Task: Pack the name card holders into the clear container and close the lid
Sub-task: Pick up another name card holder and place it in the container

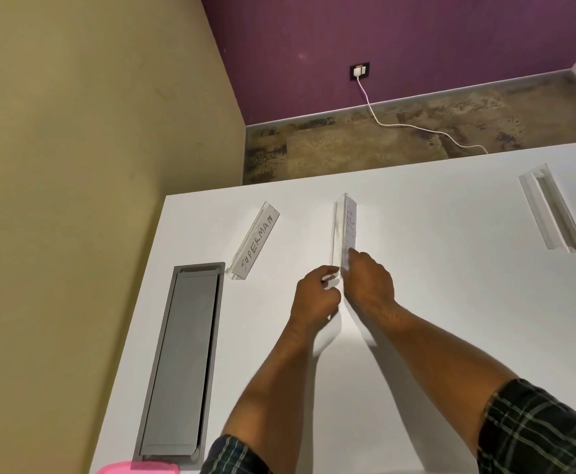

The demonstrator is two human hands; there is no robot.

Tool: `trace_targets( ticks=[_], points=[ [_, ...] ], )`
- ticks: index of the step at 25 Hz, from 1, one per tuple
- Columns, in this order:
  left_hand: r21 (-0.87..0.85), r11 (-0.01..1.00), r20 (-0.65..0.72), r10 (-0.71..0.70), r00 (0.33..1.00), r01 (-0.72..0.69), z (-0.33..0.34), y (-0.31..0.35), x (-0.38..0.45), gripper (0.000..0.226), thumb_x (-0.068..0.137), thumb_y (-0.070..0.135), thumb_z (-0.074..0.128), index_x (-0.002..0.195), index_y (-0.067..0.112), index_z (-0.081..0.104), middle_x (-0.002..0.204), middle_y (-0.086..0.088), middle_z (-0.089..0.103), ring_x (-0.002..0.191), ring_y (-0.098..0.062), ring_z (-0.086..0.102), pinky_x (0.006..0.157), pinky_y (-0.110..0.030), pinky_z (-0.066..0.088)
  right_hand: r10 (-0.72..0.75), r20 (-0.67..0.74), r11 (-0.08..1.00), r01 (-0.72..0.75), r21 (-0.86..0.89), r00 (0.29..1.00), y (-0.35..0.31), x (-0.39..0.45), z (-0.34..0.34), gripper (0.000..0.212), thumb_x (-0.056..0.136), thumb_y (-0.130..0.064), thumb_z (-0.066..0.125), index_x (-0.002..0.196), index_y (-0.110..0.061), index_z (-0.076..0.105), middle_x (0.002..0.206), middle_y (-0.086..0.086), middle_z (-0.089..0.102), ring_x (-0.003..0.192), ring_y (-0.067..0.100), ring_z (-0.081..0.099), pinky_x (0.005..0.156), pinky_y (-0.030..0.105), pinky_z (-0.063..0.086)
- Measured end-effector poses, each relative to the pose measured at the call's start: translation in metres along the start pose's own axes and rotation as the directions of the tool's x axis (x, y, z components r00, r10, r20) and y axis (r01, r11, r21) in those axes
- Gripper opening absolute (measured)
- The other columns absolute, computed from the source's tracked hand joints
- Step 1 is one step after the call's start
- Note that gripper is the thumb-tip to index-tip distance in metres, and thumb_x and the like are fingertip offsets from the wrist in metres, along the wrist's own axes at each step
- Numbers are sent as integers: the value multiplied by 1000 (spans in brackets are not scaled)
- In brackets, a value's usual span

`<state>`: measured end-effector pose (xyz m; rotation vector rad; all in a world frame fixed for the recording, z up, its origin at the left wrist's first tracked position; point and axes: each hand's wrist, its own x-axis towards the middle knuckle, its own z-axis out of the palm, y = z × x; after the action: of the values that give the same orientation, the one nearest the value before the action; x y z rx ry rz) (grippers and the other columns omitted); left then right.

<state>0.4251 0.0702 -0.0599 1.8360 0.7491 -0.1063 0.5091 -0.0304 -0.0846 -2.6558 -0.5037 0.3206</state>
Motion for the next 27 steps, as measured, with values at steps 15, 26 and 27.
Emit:
trace_targets(
  ticks=[15,26,27],
  points=[
    [-140,983,-46,-127,991,120,18,33,-62,75,89,64,57,153,32,32,139,-3,56,120,-24,60,79,-32,57,46,-127,970,-14,244,991,21,-83,-52,21,97,-25,51,108,-14,66,88,4,73,76,28,67,71,38,57],
    [-720,654,29,-310,950,235,20,45,-172,16,99,19,45,111,15,55,85,-9,66,52,-17,64,56,-29,56,-533,-199,842,538,-35,822,16,-184,-109,12,90,-25,59,87,-15,64,76,-1,67,68,24,64,56,33,50],
    [-727,642,35,-319,947,243,19,43,-182,14,97,15,45,104,15,57,79,-7,65,54,-19,63,58,-29,56,-598,-194,800,593,-87,778,20,-191,-113,13,90,-26,58,84,-15,64,74,0,66,66,26,64,53,33,48]
  ],
)
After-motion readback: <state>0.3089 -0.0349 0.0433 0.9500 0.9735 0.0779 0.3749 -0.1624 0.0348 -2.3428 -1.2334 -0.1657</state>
